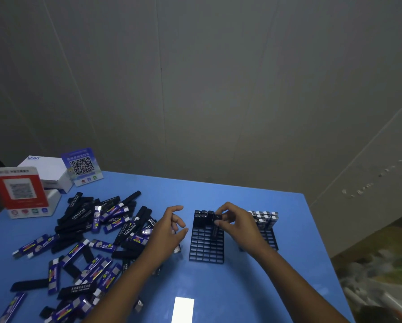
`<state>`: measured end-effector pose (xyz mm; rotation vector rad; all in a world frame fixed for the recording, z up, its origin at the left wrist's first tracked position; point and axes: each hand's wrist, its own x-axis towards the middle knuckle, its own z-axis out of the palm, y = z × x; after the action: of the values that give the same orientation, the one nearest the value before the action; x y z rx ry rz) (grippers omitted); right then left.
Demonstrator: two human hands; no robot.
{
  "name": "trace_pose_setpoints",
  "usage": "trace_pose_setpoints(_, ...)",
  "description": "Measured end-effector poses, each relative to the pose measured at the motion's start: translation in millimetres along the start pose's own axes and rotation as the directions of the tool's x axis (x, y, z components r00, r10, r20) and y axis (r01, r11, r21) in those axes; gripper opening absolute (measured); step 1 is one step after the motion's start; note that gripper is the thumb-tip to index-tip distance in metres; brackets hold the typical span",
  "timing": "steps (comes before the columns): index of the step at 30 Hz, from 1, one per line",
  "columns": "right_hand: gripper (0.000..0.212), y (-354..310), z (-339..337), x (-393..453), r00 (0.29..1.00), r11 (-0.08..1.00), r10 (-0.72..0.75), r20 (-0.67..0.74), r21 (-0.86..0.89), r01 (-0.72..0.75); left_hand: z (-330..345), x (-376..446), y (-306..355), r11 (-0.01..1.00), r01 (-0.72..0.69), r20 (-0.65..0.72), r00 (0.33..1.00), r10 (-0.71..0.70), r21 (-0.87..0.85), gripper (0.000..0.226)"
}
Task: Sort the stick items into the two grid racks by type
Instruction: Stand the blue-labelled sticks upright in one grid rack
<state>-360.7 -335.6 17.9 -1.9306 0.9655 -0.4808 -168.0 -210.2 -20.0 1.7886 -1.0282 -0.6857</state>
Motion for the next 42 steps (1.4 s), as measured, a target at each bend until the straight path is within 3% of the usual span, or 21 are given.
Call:
trace_pose_setpoints(4,0.014,9.4,1.3,10.0,0.999,0.991,-0.031,-0.024,-0.132,0.027,3.6,3.2,-2.8,1.0,-0.012,0.012,1.0,0.012,0.0,0.055)
trace_pose_setpoints(16,0.012,20.0,4.4,35.8,0.984,0.866,-0.084,0.156,-0.477,0.149,7.2,22.8,-6.7,1.0,0.0,-0.003,1.0,0.0,0.003,0.054)
trace_pose_setpoints(23,0.022,21.4,11.4,47.9,0.975,0.837,-0.125,0.185,-0.508,0.203,5.6,30.6,-10.6,1.0,0.012,-0.008,1.0,-0.012,-0.01,0.054)
trace_pose_setpoints(37,0.008,27.8,23.3,57.7,0.956,0.758,-0.169,0.239,-0.589,0.282,3.9,30.7,-5.6,1.0,-0.019,0.094,0.995,0.019,0.001,0.066)
trace_pose_setpoints(42,0.008,16.1,21.3,55.7,0.982,0.894,-0.13,0.136,-0.413,0.176,-1.4,28.2,5.8,0.999,-0.024,0.16,0.987,0.029,-0.036,0.075)
